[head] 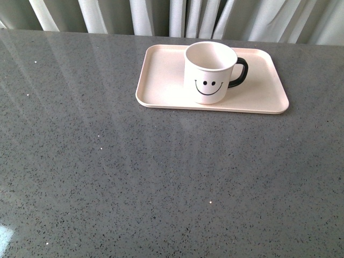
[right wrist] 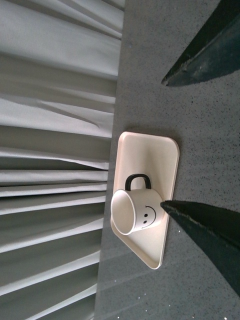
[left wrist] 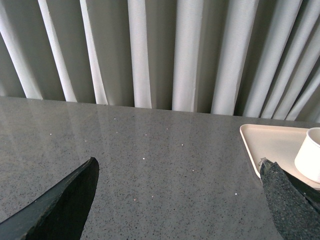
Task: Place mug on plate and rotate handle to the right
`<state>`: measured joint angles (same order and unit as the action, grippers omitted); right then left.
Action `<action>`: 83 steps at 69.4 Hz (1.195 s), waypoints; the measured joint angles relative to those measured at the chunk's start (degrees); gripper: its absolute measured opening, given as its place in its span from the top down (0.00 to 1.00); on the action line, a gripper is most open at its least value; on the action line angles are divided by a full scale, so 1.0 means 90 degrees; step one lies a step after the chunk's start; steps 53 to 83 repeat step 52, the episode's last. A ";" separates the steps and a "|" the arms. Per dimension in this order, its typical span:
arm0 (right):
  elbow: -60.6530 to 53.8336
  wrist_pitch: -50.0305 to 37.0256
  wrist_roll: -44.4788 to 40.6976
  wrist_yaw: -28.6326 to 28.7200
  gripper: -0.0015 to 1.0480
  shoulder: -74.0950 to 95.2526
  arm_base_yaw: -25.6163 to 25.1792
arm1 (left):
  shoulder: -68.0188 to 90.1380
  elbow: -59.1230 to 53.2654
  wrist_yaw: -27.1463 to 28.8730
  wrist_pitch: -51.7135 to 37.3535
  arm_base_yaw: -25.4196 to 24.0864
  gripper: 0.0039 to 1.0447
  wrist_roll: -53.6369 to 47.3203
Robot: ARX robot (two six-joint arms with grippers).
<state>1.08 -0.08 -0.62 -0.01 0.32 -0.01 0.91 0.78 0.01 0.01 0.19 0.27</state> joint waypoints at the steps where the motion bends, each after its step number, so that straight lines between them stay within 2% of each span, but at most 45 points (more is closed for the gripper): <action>1: 0.0000 0.0000 0.0000 0.0000 0.29 0.0000 0.0000 | 0.0000 0.0000 -0.0002 0.0000 0.0000 0.09 0.0000; 11: 0.0000 0.0000 0.0005 0.0000 0.07 0.0000 0.0000 | 0.0000 0.0000 -0.0002 0.0000 0.0000 0.09 0.0000; 83: 0.0000 0.0000 0.0005 0.0000 0.09 0.0000 0.0000 | 0.0000 0.0000 0.0000 0.0000 0.0000 0.09 0.0000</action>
